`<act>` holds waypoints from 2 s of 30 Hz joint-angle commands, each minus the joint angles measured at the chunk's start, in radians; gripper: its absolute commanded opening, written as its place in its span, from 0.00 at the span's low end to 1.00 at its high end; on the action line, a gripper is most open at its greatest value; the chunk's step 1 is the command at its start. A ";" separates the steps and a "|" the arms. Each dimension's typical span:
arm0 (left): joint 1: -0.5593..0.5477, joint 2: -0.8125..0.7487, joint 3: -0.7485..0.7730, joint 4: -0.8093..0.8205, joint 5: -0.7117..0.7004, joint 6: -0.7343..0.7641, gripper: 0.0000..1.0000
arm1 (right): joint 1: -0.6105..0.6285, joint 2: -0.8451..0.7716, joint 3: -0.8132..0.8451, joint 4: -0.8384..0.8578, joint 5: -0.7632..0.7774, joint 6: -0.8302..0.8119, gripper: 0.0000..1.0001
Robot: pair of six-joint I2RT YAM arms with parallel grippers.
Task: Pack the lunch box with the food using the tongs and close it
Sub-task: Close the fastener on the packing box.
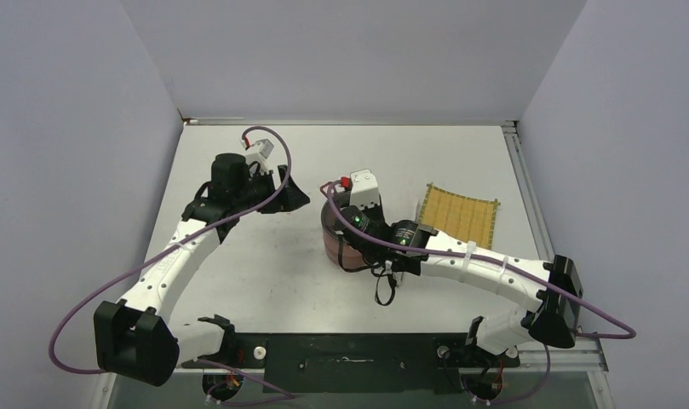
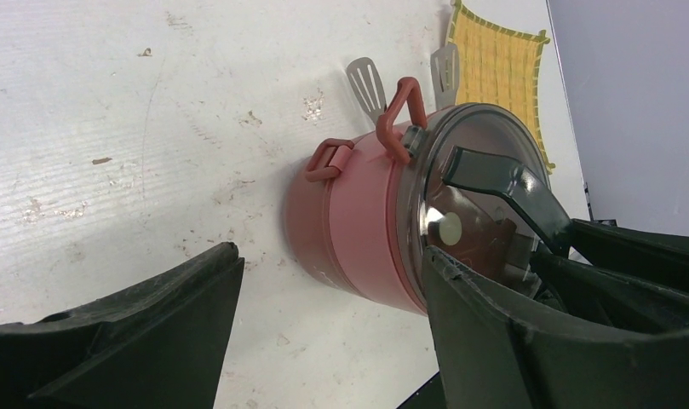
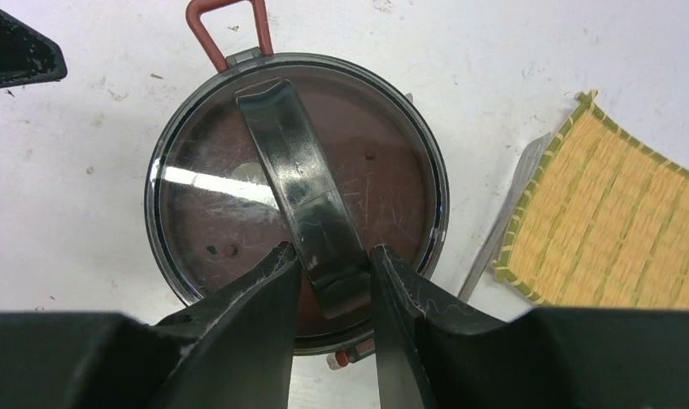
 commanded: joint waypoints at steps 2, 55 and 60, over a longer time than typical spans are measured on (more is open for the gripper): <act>0.014 -0.004 -0.005 0.035 0.005 0.036 0.75 | -0.025 0.006 -0.031 0.124 -0.037 -0.199 0.32; 0.017 0.033 0.055 0.107 0.058 -0.038 0.76 | -0.060 -0.220 -0.211 0.150 -0.136 0.112 0.89; 0.016 0.033 0.050 0.112 0.061 -0.039 0.76 | -0.059 -0.169 -0.212 0.113 -0.107 0.204 0.85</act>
